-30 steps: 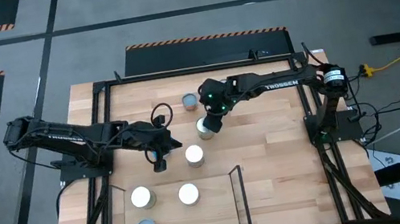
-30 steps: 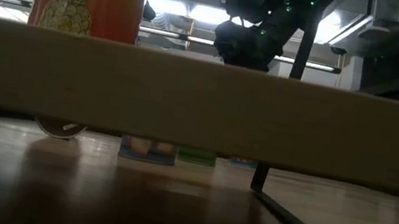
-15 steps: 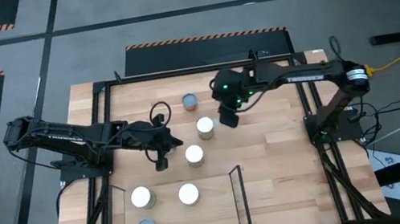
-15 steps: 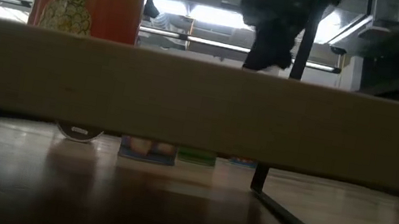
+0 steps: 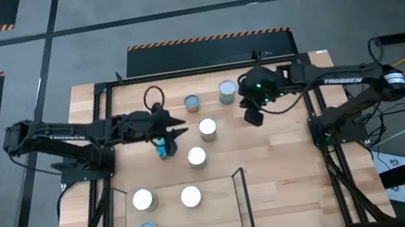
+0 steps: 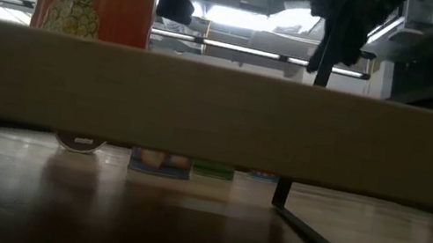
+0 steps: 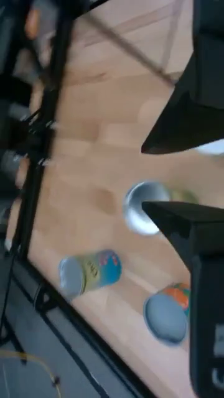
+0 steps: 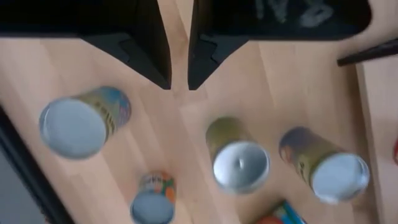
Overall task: Pick and place cans onto a shelf
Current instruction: Move the canned orange on the shelf
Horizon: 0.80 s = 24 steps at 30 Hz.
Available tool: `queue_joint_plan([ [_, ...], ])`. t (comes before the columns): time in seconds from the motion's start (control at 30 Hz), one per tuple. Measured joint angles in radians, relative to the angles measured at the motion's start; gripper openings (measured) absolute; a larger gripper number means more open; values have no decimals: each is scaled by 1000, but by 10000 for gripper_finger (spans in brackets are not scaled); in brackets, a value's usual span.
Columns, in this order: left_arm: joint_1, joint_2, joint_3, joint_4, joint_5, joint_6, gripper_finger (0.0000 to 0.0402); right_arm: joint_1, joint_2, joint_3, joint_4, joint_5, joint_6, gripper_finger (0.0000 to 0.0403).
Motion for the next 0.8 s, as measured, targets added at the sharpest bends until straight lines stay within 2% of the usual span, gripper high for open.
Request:
queue_joint_plan([
  [0.23,79,0,7,115,-15,-75,133,0,-93,-209,135,-1,7,59],
  [0.47,115,90,141,105,15,-73,135,0,-101,-367,284,-28,26,59],
  [0.6,141,186,273,-16,33,-74,135,0,-101,-431,336,-77,29,59],
  [0.8,189,339,465,-305,33,-149,135,0,-101,-496,389,-107,29,59],
])
